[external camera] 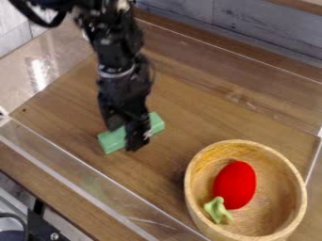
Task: Put the green block in the brown bowl
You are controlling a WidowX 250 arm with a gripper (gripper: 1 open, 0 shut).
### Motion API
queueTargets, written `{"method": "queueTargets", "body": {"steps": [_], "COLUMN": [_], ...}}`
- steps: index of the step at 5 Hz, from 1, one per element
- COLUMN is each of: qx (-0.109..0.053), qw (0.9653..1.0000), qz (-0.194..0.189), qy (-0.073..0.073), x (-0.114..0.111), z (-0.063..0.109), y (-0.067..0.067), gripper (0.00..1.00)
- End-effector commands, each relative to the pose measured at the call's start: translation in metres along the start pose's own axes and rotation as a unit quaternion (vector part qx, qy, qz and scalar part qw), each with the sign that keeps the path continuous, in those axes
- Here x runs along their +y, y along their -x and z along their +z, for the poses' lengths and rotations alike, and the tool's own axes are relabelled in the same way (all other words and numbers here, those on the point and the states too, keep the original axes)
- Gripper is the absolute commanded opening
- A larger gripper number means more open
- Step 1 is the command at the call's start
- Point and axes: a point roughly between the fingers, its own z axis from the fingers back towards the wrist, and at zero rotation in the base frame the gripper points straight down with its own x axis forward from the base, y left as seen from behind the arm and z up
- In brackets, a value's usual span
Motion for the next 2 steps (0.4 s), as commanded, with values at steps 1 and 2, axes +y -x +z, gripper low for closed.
{"method": "queueTargets", "body": {"steps": [1,2], "qx": [-0.019,-0.021], "qw": [0.9998,0.9995], "qz": [0.01,0.025], "qy": [-0.005,-0.005], "x": [0.008,0.01], "z": [-0.009,-0.02], "y": [-0.003,-0.003], "gripper": [1.0,1.0]}}
